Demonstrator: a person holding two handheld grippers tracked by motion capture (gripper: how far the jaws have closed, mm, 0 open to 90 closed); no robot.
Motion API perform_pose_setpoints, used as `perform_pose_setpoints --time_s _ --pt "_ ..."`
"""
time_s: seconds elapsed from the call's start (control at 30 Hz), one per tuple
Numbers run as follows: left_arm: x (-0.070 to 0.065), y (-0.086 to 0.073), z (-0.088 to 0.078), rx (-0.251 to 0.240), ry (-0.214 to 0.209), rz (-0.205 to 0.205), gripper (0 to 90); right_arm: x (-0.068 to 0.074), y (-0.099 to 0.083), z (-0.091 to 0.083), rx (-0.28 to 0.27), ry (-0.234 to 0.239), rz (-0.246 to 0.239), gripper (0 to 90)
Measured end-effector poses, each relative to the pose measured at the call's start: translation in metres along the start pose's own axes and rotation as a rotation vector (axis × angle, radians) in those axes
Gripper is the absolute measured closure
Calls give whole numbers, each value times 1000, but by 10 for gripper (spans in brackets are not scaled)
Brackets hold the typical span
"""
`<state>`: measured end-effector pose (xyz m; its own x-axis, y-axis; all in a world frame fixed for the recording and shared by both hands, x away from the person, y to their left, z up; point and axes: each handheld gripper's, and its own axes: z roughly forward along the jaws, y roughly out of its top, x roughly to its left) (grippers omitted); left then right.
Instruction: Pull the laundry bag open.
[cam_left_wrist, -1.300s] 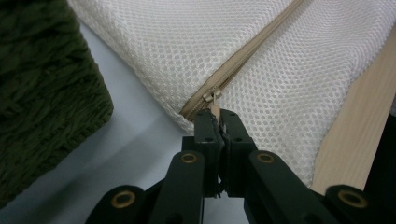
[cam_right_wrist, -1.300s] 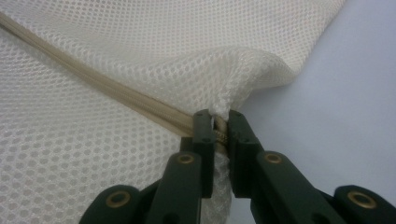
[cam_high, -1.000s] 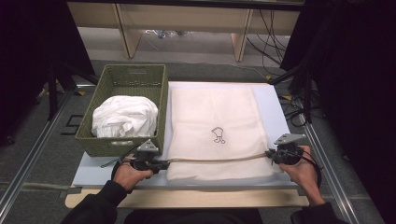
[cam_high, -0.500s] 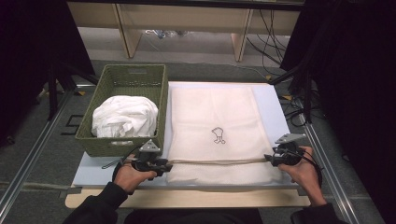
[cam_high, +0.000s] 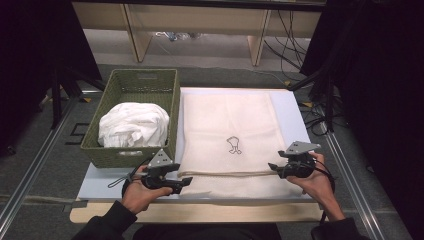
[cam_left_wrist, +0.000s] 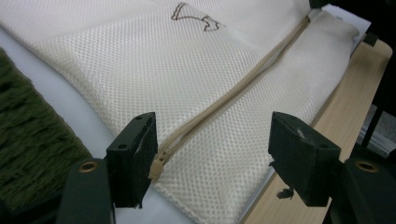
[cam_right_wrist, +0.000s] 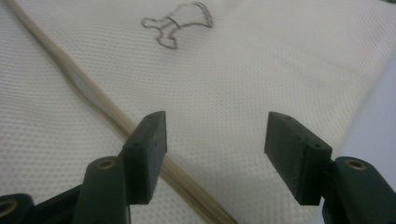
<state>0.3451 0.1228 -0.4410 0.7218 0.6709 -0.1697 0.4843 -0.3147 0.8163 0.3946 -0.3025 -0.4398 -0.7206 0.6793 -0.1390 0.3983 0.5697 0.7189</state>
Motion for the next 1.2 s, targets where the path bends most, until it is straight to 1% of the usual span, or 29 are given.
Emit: perform_pose_setpoints --time_s 0.03,0.1,0.13,0.17,0.2,0.23,0.27,0.3,0.33,0.37,0.4,0.43,0.47,0.5,0.57,0.6,0.67,0.7,0.77,0.8,0.9,0.93,1.0,1.03,1.07,1.1,1.13,1.17,1.2 --pt "0 0 -1 -12 -2 -5 311 2 2 2 -12 19 -28 387" --pt "-1 1 -3 -19 1 -11 302 11 6 5 -16 39 -42 372" --pt "-1 1 -3 -20 -1 -12 298 12 9 8 -22 55 -67 370" --pt "-2 1 -4 -25 -4 -17 296 15 11 10 -25 67 -82 368" --pt "-2 1 -4 -24 1 -11 296 18 13 12 -27 77 -104 365" --pt "-3 1 -4 -24 -1 -13 293 21 14 14 -21 91 -104 364" --pt "-4 1 -5 -27 -1 -13 292 26 15 16 -10 94 -83 363" --pt "-4 1 -5 -25 -7 -13 292 26 17 20 -9 101 -123 360" --pt "-4 1 -5 -25 -9 -11 292 27 19 23 1 104 -140 357" --pt "-4 2 -5 -21 -15 -7 290 30 19 25 15 109 -136 357" --pt "-4 2 -5 -23 -14 -5 289 33 20 29 6 102 -128 355" --pt "-4 2 -5 -27 -13 -9 285 34 21 32 18 108 -146 354" --pt "-4 3 -5 -28 -7 -15 281 37 22 35 24 109 -146 353" --pt "-4 3 -4 -29 -11 -14 280 38 23 38 33 109 -162 348" --pt "-4 4 -5 -28 -12 -10 277 40 24 40 41 108 -166 346" --pt "-4 5 -5 -34 -12 -8 277 44 26 45 49 117 -184 343" --pt "-3 5 -6 -37 -13 -12 275 48 28 50 58 120 -196 342" --pt "-3 5 -6 -36 -12 -14 274 49 29 52 74 123 -211 339" --pt "-3 4 -5 -29 -13 -12 271 53 30 57 80 122 -222 338" --pt "-2 4 -4 -27 -15 -11 268 54 31 58 88 126 -219 337" --pt "-3 4 -3 -21 -17 -15 267 55 32 62 84 126 -237 336" --pt "-3 4 -3 -19 -22 -12 267 55 32 62 103 134 -216 337" --pt "-3 4 -2 -14 -19 -9 267 56 32 64 113 127 -223 337" --pt "-3 4 -2 -14 -19 -9 267 56 32 65 115 128 -222 337" --pt "-4 4 -2 -15 -21 -6 266 56 33 66 115 119 -229 337" --pt "-4 4 -2 -27 -25 -14 266 56 33 66 112 123 -226 337" --pt "-4 5 -3 -18 -27 -8 265 57 33 67 108 123 -233 336" --pt "-4 4 -3 -19 -25 -8 264 57 34 67 111 127 -232 335" --pt "-4 4 -3 -20 -22 -6 264 57 34 67 114 122 -237 333"
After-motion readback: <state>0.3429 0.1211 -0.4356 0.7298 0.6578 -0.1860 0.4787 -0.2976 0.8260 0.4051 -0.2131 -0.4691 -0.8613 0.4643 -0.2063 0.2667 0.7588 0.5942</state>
